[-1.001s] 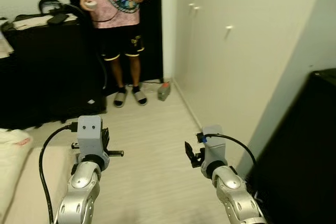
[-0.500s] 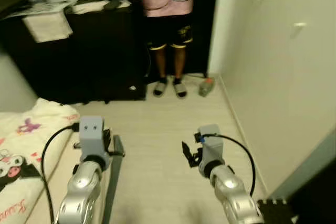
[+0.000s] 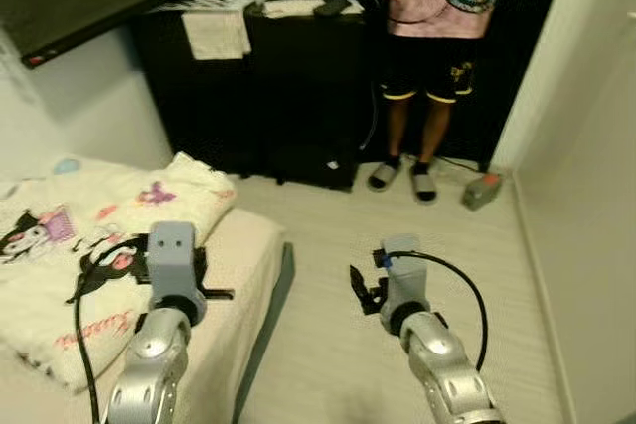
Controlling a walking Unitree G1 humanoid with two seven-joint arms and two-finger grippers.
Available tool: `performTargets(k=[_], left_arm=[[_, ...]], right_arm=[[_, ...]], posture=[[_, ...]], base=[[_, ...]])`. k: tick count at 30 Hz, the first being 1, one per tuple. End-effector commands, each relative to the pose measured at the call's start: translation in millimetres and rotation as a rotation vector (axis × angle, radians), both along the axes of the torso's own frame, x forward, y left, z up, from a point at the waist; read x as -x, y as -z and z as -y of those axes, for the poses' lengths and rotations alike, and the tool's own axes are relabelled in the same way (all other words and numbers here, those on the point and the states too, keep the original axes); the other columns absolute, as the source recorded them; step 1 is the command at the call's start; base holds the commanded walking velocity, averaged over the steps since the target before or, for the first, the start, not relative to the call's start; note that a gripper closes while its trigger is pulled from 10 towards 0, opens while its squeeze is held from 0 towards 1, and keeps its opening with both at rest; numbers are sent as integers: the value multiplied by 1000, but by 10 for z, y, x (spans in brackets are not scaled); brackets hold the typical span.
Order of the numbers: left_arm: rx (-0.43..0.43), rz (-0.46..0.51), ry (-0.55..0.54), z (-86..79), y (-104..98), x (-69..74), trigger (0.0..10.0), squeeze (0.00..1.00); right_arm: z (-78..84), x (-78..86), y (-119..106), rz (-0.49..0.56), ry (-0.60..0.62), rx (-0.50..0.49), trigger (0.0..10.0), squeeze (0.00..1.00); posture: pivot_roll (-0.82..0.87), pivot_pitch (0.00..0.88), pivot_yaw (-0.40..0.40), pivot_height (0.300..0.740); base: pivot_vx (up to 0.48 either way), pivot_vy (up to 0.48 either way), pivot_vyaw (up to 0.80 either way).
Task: Clean up the room
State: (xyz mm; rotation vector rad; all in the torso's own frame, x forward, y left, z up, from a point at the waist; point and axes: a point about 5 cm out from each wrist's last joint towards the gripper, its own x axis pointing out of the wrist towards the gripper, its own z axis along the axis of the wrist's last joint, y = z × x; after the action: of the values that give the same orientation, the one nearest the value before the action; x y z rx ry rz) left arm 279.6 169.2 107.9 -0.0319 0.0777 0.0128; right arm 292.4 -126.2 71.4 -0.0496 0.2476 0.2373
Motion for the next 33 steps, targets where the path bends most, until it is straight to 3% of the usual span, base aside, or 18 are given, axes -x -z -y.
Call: performTargets(k=[1, 33], left_arm=[[-6, -33, -8, -35, 58, 20, 10000, 0], [-3, -54, -16, -65, 92, 36, 10000, 0]], right_arm=[[-10, 7, 4, -4, 0, -3, 10000, 0], [-20, 14, 17, -8, -2, -10, 10000, 0]], posture=[[-18, 44, 29, 740], [-11, 40, 29, 740]], base=[[0, 0, 800], [0, 0, 800]])
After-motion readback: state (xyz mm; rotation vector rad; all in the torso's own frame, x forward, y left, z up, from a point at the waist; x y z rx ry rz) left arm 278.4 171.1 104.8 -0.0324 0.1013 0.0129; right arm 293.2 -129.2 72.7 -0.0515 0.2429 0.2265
